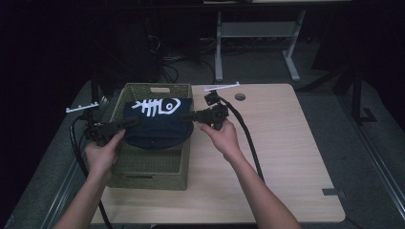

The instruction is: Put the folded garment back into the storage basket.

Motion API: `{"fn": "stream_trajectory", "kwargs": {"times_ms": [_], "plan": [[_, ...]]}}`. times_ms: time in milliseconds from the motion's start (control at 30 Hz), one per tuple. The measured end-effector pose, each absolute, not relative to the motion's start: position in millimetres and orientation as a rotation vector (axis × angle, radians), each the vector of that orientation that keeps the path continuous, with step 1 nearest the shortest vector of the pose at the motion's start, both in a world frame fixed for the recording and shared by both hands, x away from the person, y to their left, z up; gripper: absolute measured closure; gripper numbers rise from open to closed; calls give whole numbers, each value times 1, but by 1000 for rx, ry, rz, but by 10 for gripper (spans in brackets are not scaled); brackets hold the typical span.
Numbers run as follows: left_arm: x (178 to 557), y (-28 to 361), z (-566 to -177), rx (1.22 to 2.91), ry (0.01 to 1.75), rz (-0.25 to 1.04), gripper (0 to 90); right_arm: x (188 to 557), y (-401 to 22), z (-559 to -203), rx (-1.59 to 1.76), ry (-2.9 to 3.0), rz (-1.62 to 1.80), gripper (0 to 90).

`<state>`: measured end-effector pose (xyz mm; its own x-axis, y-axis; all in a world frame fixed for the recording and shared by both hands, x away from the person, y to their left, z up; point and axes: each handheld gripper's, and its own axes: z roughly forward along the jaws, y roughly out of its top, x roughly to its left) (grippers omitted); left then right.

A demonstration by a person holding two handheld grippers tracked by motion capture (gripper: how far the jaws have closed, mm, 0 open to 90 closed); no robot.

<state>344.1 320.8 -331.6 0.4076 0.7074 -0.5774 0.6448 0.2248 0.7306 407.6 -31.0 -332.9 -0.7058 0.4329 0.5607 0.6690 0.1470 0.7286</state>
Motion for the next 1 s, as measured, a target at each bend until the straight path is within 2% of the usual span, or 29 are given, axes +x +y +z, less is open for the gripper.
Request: {"fn": "stream_trajectory", "kwargs": {"times_ms": [567, 1000], "plan": [[342, 358, -344, 1444, 1366, 80, 659, 413, 12, -352, -1083, -2179, -1559, 722], [348, 365, -351, 1444, 1411, 64, 652, 417, 24, -364, -1118, -2177, -1541, 721]]}}
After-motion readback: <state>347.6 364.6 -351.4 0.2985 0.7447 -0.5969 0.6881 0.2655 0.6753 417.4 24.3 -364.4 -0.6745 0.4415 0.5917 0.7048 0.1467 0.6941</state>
